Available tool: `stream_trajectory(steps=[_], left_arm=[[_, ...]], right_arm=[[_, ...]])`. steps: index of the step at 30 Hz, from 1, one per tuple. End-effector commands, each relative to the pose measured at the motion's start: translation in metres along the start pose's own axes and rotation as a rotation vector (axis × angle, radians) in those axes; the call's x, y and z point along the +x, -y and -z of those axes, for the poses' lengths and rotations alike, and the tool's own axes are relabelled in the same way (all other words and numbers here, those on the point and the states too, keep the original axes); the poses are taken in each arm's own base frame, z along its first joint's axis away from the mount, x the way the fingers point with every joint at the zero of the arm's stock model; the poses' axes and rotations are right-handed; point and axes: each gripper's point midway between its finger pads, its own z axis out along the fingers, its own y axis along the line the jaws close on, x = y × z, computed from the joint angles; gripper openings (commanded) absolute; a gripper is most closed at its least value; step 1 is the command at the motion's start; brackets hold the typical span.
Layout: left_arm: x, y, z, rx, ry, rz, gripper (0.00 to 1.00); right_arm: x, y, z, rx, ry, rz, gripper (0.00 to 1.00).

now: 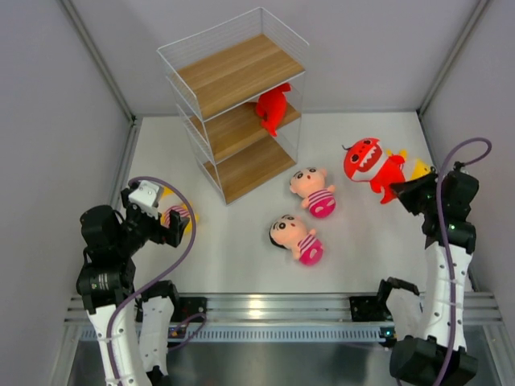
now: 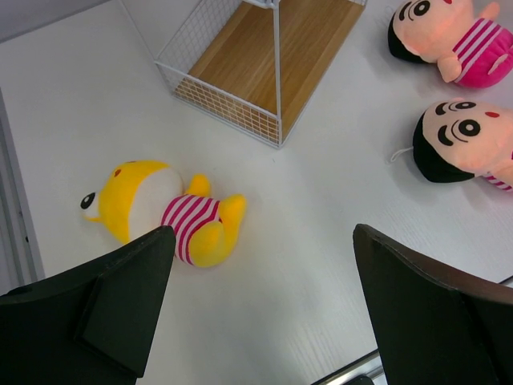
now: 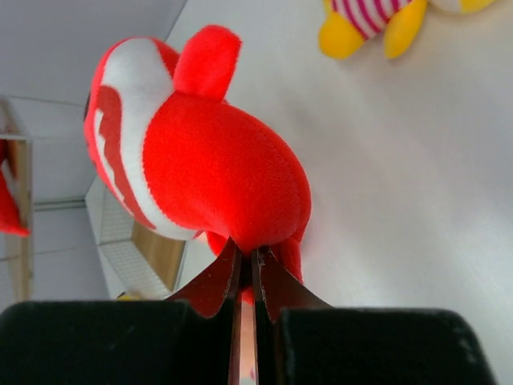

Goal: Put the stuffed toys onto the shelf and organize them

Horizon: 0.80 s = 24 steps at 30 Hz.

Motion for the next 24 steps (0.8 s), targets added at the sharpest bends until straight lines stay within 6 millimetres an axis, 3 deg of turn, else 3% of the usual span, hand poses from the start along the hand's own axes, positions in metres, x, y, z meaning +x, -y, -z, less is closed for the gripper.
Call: stream_trajectory(steps=[1,5,10,11,13,14,15,17,18,19,20,23,24], left_arm=[[-0.005,-0.006,0.0,-0.026,0.009,-0.015,0.99],[-0.002,-0.011,0.0,-0.049,0.0,0.003,0.99],[0.002,-0.024,-0.002,-0.115,-0.018,0.04,0.99],[0.001,-0.033,-0.002,-0.159,-0.017,0.047,0.99],[-0.002,-0.045,-0.002,-0.215,-0.021,0.057,0.99],[-0.001,-0.06,-0.001,-0.282,-0.041,0.053,0.99],[0.0,-0.068,0.0,-0.318,-0.055,0.05,0.99],[0.006,-0.087,0.002,-0.409,-0.099,0.05,0.99],[0.01,-0.102,0.008,-0.497,-0.128,0.048,0.99],[0.014,-0.109,0.011,-0.532,-0.147,0.049,0.99],[0.021,-0.114,0.01,-0.557,-0.176,0.044,0.99],[0.034,-0.129,0.018,-0.645,-0.224,0.013,0.99],[0.044,-0.13,0.017,-0.65,-0.247,0.01,0.99]], right_arm=[[0.0,-0.062,0.038,-0.178,-0.008,-0.066,0.0],[0.013,-0.115,0.071,-0.326,-0.072,-0.041,0.0],[0.024,-0.165,0.103,-0.486,-0.12,-0.091,0.0],[0.034,-0.176,0.109,-0.523,-0.158,-0.085,0.0],[0.032,-0.196,0.11,-0.566,-0.149,-0.1,0.0],[0.045,-0.208,0.116,-0.602,-0.192,-0.079,0.0],[0.045,-0.215,0.102,-0.576,-0.177,-0.08,0.0],[0.072,-0.239,0.108,-0.627,-0.252,-0.036,0.0],[0.086,-0.247,0.092,-0.6,-0.275,-0.026,0.0],[0.091,-0.263,0.097,-0.643,-0.29,-0.022,0.0],[0.111,-0.272,0.09,-0.642,-0.341,-0.006,0.0],[0.124,-0.295,0.088,-0.681,-0.368,-0.021,0.0],[0.132,-0.298,0.078,-0.669,-0.378,-0.024,0.0]])
